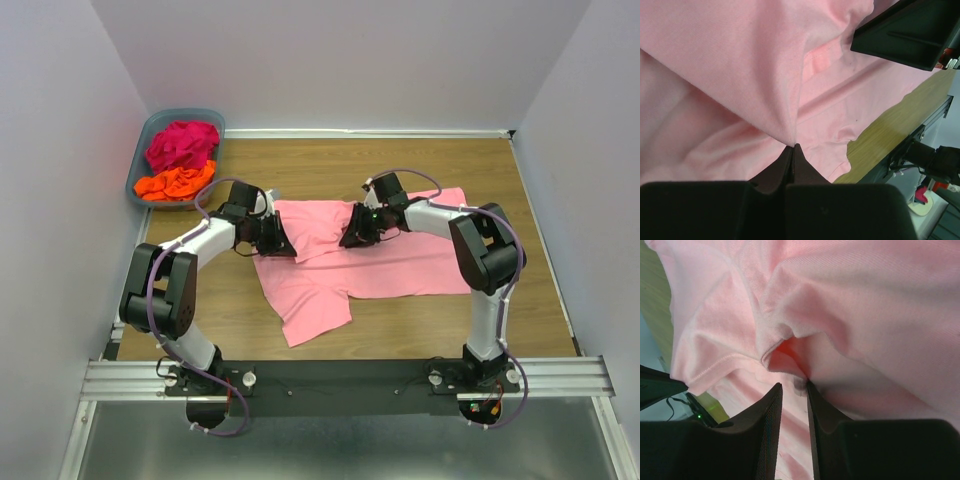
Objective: Fold and stack the t-shirts
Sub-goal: Fold the tshirt
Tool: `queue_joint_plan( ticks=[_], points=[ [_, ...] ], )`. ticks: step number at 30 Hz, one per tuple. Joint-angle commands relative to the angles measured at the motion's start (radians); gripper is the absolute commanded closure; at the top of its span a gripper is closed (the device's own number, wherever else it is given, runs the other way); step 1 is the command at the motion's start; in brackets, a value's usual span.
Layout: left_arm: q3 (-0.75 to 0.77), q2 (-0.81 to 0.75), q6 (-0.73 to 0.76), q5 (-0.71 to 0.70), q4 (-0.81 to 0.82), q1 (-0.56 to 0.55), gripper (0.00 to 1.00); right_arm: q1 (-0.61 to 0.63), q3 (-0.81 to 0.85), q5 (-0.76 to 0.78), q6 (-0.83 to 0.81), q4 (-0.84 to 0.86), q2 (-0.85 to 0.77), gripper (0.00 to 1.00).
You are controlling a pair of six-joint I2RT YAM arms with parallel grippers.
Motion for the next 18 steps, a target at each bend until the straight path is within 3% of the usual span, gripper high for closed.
queue_joint_plan(
  ticks=[1,6,14,18],
  points=[
    [-0.024,-0.031,0.010,0.006,-0.003,0.002,1.00,0.009,0.007,0.061,-0.013,0.006,0.014,0.66],
    [-0.035,-0.033,0.008,0.006,0.000,0.002,1.00,0.008,0.001,0.090,-0.015,0.004,0.006,0.68],
    [-0.026,-0.033,0.011,0.002,-0.003,0.002,1.00,0.011,0.015,0.047,-0.015,0.003,-0.021,0.99],
    [-0.027,-0.028,0.011,-0.004,-0.008,0.002,1.00,0.009,0.003,0.040,-0.007,-0.003,-0.069,0.99]
  ],
)
